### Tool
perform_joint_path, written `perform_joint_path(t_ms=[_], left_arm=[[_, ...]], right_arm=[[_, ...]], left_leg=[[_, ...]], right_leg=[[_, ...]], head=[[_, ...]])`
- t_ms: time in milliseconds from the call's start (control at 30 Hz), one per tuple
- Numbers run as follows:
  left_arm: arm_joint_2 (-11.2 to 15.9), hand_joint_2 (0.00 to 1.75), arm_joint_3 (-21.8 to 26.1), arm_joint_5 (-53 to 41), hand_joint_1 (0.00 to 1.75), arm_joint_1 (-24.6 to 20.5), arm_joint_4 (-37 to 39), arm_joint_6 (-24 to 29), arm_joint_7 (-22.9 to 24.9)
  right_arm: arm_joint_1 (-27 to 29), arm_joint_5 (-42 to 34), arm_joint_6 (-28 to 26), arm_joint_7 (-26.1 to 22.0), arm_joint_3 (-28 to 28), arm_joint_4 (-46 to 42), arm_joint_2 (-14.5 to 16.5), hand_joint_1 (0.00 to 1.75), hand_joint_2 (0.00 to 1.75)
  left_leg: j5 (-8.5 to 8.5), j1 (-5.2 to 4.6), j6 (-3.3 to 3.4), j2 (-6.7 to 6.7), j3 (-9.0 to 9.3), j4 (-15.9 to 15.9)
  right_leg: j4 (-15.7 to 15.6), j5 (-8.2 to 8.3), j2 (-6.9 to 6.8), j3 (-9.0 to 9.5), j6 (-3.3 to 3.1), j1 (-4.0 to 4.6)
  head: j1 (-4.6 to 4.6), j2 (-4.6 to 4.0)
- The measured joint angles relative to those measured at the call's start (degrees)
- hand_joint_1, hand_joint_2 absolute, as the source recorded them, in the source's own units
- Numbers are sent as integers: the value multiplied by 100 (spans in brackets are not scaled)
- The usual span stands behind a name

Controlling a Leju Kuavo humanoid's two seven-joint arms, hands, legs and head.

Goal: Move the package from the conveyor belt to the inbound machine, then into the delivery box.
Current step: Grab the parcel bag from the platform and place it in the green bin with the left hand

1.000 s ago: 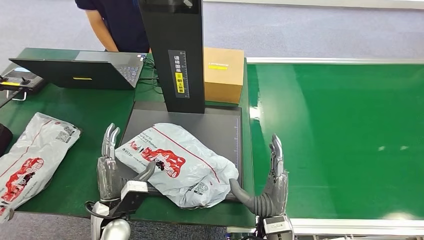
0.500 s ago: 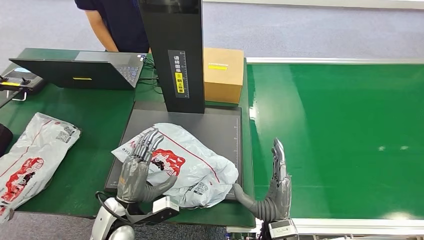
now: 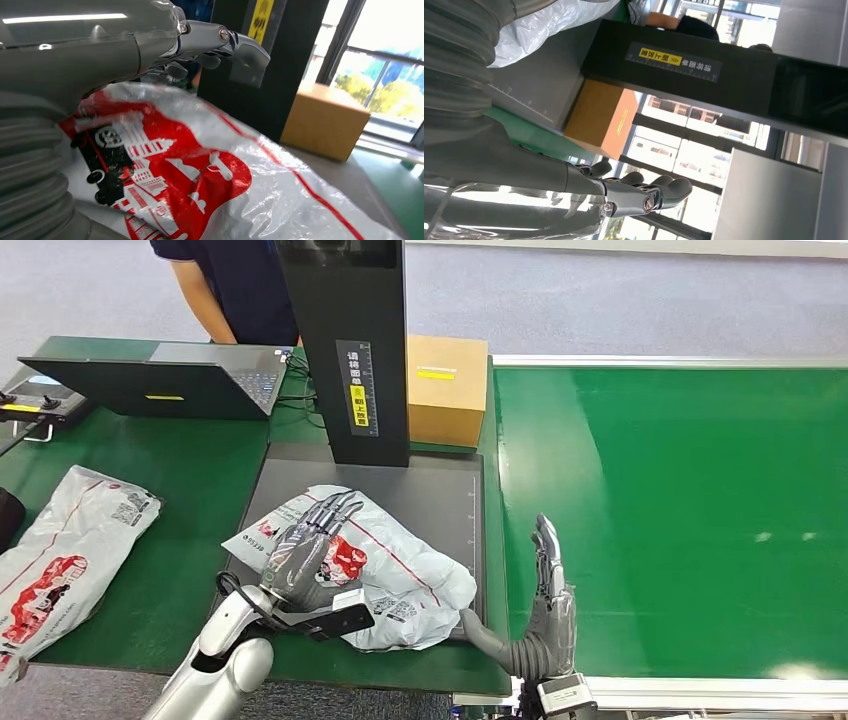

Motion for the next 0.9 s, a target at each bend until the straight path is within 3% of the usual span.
perform_joint_path(t_ms=[133,167,267,300,667,900], left_arm=[[-9,175,-120,-83,1,-131,430,161,51],[-23,175,-146,-90,32,-143,504,206,57],[-92,175,-199,-106,161,-136,656,318,81],[-115,175,-216,-118,174,-118,683,347,89],[-192,175,-255,-337,175,167,682,505,110],[-241,175,54,-602,175,868,-87,1346,348]], right_arm=[[-111,11,99,0,-16,109,16,0,175],[-126,11,99,-1,-24,133,18,0,175],[-147,11,98,-1,-57,197,20,0,175],[-148,13,97,-1,-63,215,20,0,175],[-169,49,240,0,-75,323,62,0,175],[-261,-25,403,-1,-58,481,64,0,175]], left_leg=[[0,0,0,0,1,0],[0,0,0,0,2,0],[-1,0,1,-1,6,-1],[-1,-1,1,-1,8,-1],[0,-1,2,-2,17,-2],[-1,0,1,3,9,-2]], right_leg=[[0,-1,-1,1,0,0],[0,-1,-1,3,0,0],[-1,-2,-2,9,1,-1],[-1,-2,-2,10,1,-1],[-1,-1,-3,23,2,-1],[0,-2,2,10,0,0]], head=[[1,0],[0,0],[0,0],[0,0],[0,0],[1,0]])
